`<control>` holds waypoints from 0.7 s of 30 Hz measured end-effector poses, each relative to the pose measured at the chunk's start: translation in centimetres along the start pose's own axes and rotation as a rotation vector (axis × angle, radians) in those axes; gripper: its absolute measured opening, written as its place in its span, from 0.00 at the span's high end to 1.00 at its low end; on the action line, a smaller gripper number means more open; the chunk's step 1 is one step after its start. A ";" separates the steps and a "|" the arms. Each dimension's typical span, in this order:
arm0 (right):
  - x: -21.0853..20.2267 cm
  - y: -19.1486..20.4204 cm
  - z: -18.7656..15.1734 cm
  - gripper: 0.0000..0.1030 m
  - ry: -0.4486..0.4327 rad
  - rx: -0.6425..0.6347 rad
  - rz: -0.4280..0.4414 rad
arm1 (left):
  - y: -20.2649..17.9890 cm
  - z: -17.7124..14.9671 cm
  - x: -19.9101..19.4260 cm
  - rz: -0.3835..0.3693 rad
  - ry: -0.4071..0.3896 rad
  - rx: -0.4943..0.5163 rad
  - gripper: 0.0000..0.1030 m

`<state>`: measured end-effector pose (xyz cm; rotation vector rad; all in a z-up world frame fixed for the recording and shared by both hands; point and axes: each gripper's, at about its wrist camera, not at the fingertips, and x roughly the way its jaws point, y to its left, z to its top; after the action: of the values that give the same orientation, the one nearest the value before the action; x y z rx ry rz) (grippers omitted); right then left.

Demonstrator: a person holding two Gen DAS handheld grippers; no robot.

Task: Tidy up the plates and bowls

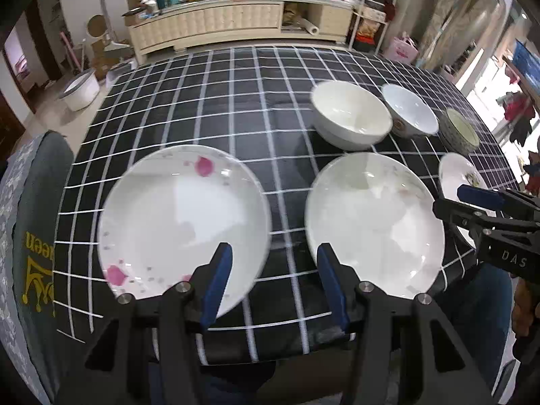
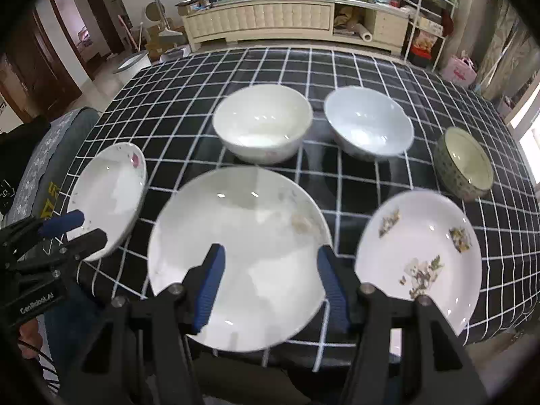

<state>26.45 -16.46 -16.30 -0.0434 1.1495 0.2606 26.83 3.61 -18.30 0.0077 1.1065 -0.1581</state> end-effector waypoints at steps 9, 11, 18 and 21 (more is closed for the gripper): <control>1.3 -3.3 -1.3 0.41 0.045 0.041 0.038 | -2.3 0.2 3.8 -0.039 0.088 0.014 0.52; 2.0 -3.6 -1.5 0.49 0.059 0.043 0.028 | -2.5 0.2 4.5 -0.043 0.100 0.017 0.52; 4.1 -4.1 -1.6 0.59 0.114 0.059 0.046 | -2.7 0.3 6.6 -0.045 0.137 0.020 0.52; 4.8 -4.2 -1.3 0.63 0.133 0.061 0.037 | -2.8 0.4 7.2 -0.045 0.147 0.024 0.54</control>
<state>28.08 -19.90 -21.65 0.0141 1.2908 0.2580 29.99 -0.06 -24.34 0.0160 1.2517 -0.2134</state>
